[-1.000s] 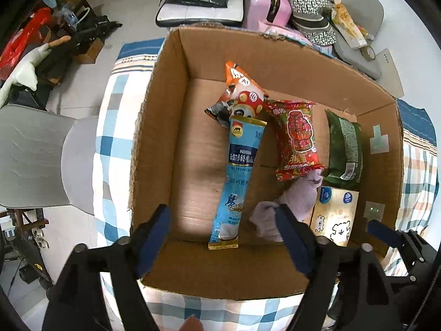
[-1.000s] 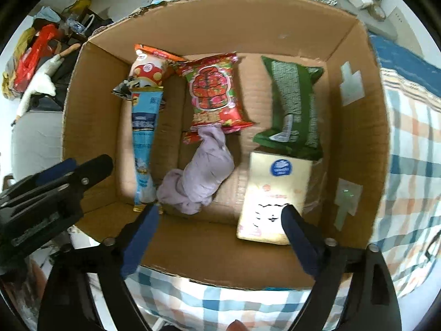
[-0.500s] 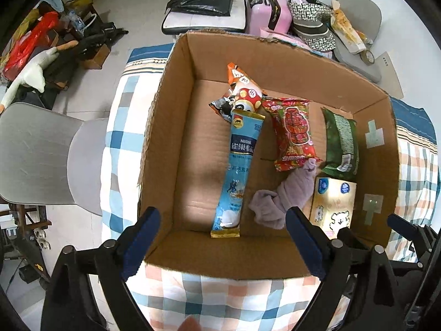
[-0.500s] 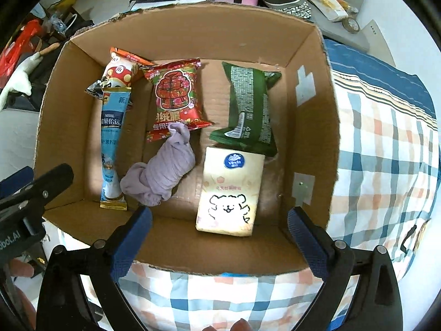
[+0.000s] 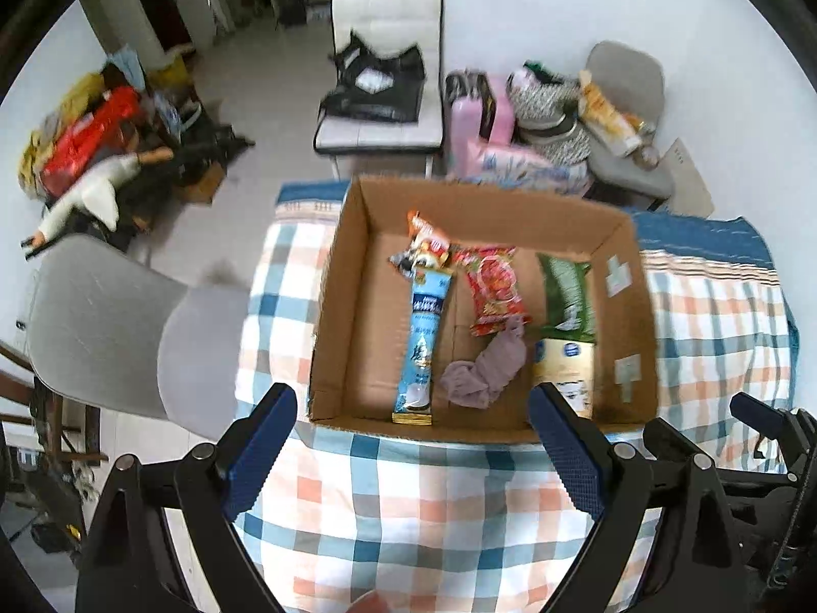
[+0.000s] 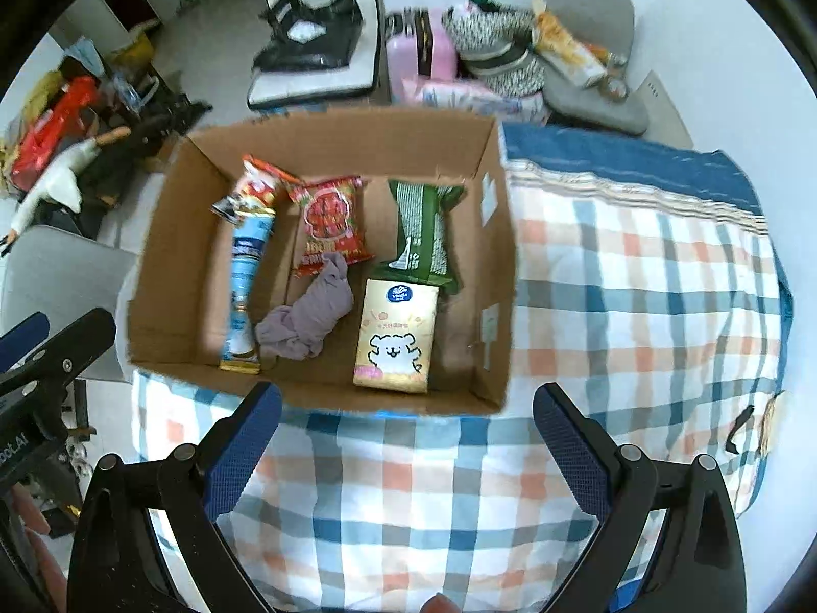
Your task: Organize soft objects
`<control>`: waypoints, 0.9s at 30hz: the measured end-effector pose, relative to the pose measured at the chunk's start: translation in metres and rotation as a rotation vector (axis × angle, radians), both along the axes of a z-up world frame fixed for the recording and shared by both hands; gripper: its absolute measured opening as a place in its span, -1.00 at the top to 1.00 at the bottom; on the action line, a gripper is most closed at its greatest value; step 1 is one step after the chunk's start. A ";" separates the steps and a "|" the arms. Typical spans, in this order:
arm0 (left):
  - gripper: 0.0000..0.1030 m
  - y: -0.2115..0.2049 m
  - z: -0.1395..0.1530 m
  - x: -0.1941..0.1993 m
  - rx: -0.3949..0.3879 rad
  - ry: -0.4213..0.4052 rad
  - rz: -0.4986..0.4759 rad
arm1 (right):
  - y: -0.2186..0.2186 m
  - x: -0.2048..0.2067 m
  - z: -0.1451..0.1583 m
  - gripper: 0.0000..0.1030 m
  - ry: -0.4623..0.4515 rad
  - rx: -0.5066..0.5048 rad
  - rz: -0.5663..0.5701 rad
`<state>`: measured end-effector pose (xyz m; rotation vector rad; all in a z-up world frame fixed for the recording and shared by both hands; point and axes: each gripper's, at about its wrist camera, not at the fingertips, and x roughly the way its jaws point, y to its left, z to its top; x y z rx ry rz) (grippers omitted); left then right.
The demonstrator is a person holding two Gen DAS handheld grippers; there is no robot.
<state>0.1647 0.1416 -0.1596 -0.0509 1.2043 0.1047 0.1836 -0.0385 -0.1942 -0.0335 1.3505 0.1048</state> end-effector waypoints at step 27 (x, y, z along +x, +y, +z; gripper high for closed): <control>-0.81 -0.020 0.137 -0.110 0.030 -0.241 0.012 | -0.033 -0.124 0.175 -0.96 -0.290 0.065 -0.001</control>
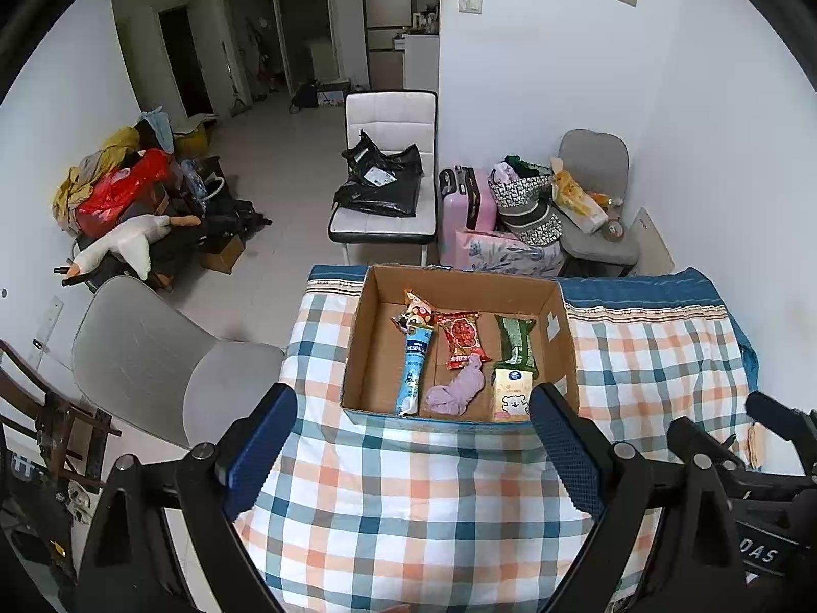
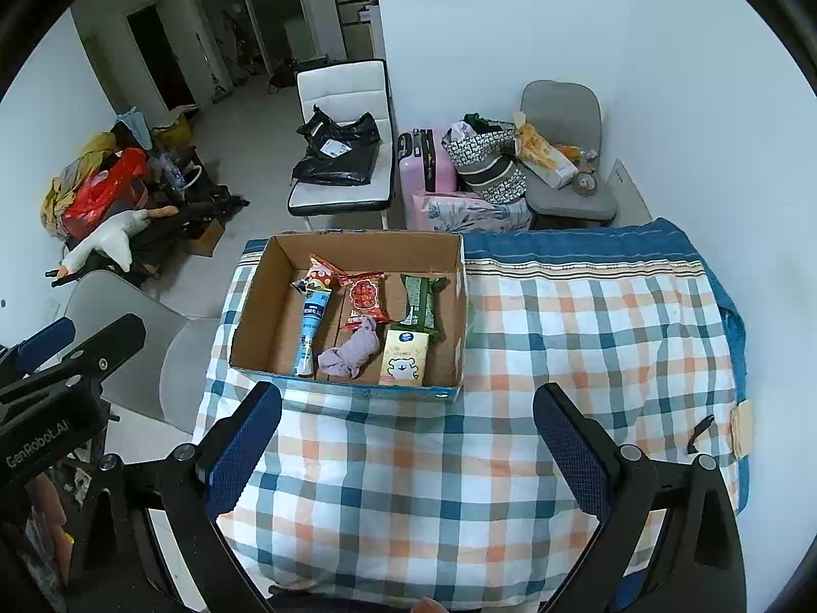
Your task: Organize soft objects
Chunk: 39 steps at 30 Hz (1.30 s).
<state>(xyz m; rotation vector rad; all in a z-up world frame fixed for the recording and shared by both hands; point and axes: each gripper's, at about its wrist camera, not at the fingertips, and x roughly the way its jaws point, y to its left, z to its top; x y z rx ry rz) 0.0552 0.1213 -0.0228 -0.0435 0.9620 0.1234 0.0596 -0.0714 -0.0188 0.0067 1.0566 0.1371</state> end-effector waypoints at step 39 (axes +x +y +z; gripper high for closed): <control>-0.81 0.002 0.012 -0.020 0.004 -0.010 0.007 | -0.009 -0.019 0.030 -0.96 -0.065 -0.047 -0.037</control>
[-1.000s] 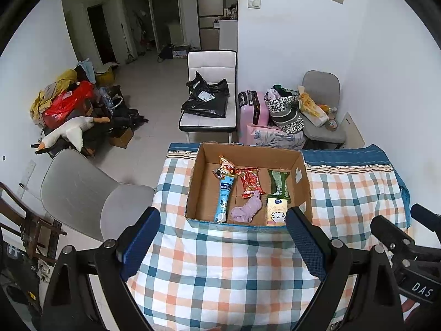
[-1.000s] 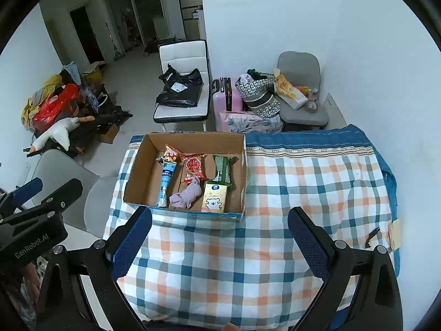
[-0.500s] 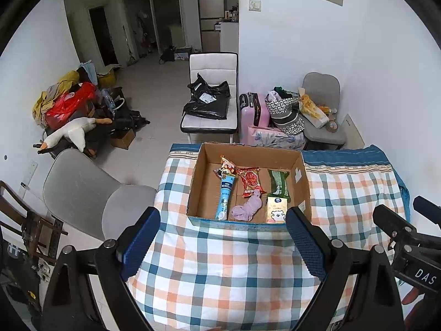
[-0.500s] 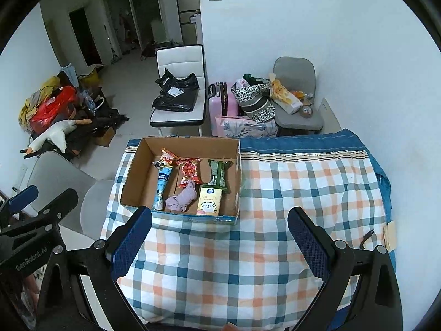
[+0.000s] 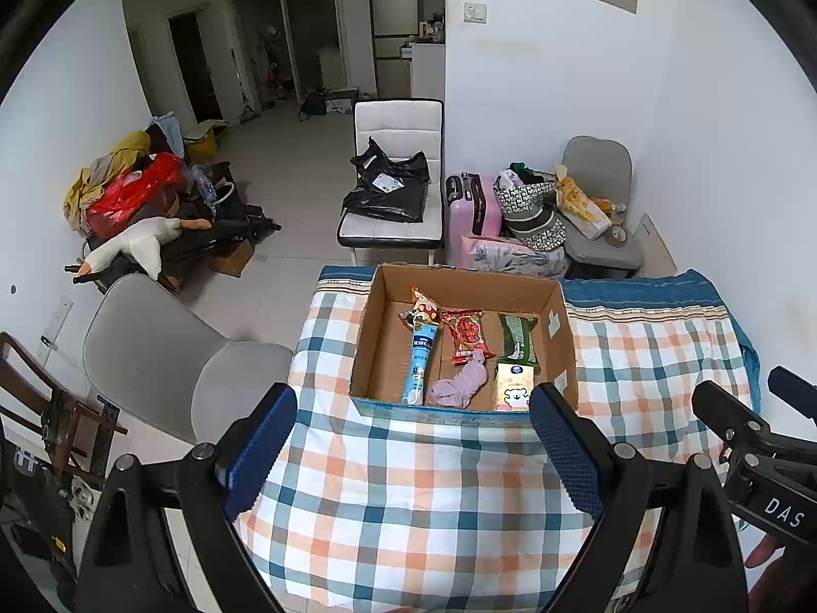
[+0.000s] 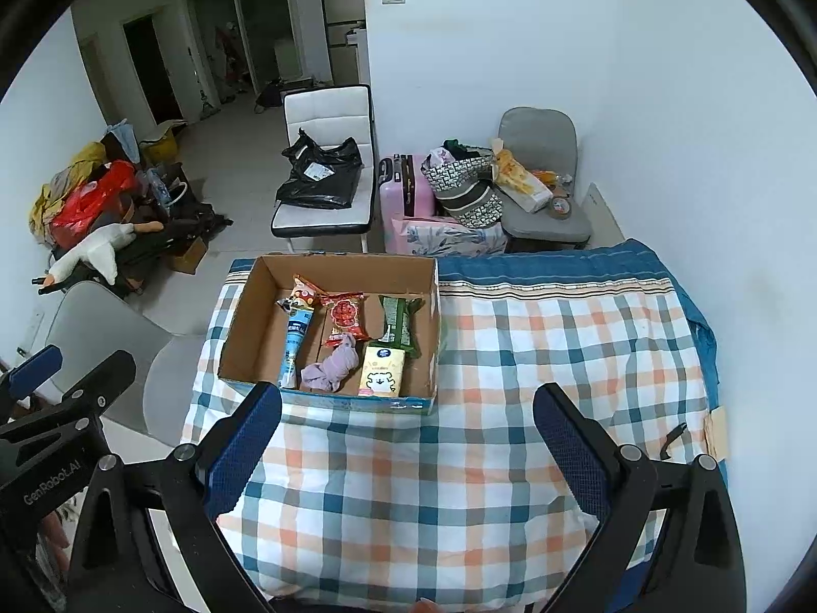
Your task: Organize soft objects
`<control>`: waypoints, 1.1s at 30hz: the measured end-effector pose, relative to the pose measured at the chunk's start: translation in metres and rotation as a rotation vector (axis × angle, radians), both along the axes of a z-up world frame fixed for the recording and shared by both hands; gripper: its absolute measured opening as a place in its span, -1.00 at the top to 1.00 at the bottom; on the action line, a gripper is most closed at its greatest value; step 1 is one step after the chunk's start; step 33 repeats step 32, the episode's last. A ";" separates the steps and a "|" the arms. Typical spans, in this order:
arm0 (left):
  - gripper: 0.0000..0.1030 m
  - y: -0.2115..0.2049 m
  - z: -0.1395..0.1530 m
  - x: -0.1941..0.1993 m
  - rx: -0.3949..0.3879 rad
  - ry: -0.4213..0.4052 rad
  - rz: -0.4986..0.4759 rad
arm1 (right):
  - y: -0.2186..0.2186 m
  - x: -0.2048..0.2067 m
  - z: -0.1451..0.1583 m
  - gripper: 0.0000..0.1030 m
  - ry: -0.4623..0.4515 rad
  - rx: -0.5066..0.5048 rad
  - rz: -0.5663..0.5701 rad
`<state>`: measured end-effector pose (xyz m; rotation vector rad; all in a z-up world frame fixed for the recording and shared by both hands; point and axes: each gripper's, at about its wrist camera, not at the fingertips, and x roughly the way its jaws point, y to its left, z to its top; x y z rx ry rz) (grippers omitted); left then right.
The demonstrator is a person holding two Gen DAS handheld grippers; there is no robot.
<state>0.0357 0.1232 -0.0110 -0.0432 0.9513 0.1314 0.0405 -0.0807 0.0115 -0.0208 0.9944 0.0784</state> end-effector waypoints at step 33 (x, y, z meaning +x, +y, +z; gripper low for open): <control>-0.81 -0.006 0.003 -0.007 0.001 -0.008 -0.008 | -0.004 -0.011 -0.004 -0.96 -0.006 -0.007 -0.024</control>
